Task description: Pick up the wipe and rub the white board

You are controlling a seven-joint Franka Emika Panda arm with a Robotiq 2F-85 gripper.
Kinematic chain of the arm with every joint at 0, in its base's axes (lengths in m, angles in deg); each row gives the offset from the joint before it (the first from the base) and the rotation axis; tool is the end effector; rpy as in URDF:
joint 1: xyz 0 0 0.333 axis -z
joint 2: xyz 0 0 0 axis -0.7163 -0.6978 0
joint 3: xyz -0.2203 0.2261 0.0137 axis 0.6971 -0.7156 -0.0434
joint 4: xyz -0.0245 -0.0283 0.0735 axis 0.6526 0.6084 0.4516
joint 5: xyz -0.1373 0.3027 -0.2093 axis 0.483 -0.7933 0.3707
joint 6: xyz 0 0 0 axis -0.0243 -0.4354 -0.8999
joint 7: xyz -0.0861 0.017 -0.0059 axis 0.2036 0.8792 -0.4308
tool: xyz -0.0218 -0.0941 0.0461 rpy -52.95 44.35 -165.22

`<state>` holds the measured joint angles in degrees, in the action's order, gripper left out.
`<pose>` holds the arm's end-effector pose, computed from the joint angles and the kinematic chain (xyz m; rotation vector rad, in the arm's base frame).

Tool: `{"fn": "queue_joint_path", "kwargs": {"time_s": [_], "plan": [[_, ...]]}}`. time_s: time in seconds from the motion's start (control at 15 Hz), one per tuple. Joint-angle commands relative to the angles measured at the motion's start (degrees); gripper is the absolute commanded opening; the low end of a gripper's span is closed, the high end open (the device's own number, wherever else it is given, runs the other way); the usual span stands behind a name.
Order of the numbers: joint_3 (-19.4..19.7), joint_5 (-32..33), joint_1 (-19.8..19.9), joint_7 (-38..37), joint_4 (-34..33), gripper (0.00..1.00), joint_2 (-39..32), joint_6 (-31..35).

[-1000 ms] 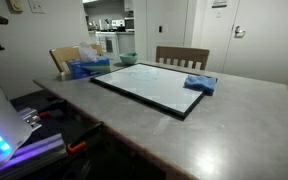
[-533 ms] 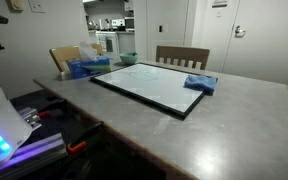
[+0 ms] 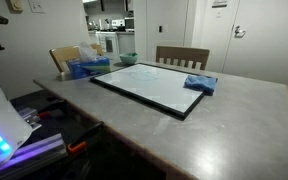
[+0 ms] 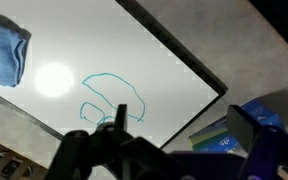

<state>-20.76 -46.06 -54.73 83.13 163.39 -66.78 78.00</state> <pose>0.4416 0.0197 0.4653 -2.9387 -1.0718 -0.0973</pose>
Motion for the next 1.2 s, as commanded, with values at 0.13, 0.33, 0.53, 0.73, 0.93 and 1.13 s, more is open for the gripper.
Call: {"fn": "queue_joint_path", "kwargs": {"time_s": [0.13,0.33,0.53,0.73,0.93,1.13], "plan": [[-1.05,-7.39,-2.74,10.79,-1.49,1.00,-3.79,1.83],[-2.18,-11.14,-4.11,16.36,-1.94,1.00,-5.16,1.50],[-3.82,-10.73,-4.23,21.50,-1.95,1.00,-5.93,2.49],[-4.85,-11.07,-3.31,19.71,-0.95,1.00,-4.63,1.65],[-4.75,-12.24,-3.79,22.15,-0.56,1.00,-5.50,3.20],[-6.31,-12.42,-4.84,23.27,-1.34,1.00,-8.98,6.64]]}}
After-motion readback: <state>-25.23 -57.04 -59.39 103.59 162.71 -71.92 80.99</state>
